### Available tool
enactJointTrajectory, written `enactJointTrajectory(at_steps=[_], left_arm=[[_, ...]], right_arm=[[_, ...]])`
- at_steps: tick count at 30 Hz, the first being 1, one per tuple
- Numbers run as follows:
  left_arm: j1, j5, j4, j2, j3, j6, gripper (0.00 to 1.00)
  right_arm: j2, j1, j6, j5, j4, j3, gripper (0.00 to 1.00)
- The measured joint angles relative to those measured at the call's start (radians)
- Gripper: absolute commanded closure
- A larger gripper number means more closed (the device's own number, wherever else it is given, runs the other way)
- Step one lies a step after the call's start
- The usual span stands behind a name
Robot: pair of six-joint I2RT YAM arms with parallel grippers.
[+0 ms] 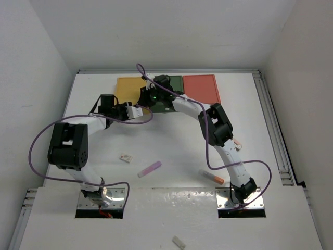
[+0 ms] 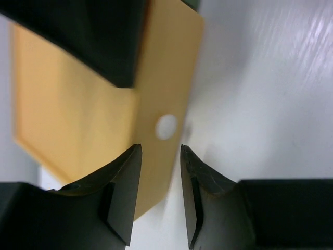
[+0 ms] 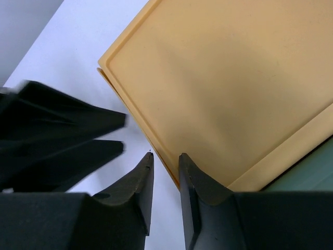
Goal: Sort the stationery into containers
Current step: Close the drawer in the storage box, then open the drawer in the storage box.
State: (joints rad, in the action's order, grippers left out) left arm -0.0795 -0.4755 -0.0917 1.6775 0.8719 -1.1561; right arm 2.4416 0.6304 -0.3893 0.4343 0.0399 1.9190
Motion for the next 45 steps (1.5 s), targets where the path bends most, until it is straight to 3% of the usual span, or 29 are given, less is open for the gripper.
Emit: enactJointTrajectory(at_steps=[8,17,26,33,39,45], left_arm=[[-0.007,-0.072,0.164,-0.246,-0.003,-0.007,0.47],[-0.107,-0.131,0.371,-0.307,-0.003,-0.032,0.48],[-0.232,-0.123,0.348,-0.19,0.11,0.043,0.5],[-0.278,-0.165,0.441,-0.001,0.333,0.031,0.58],[-0.321,-0.127,0.552,0.052,0.422,-0.159,0.61],[-0.368,-0.05,0.556,0.082,0.431,-0.359,0.54]], right_arm=[[-0.056,-0.01,-0.031,-0.02,-0.045,-0.039,0.73],[-0.238,-0.105,-0.062,-0.023,-0.047,-0.135,0.84],[-0.266,-0.217,-0.023,-0.053,-0.063,-0.2,0.95],[-0.266,-0.224,0.005,-0.064,-0.108,-0.225,1.0],[-0.266,-0.227,0.016,-0.064,-0.134,-0.225,1.0],[-0.265,-0.23,0.006,-0.064,-0.153,-0.225,1.0]])
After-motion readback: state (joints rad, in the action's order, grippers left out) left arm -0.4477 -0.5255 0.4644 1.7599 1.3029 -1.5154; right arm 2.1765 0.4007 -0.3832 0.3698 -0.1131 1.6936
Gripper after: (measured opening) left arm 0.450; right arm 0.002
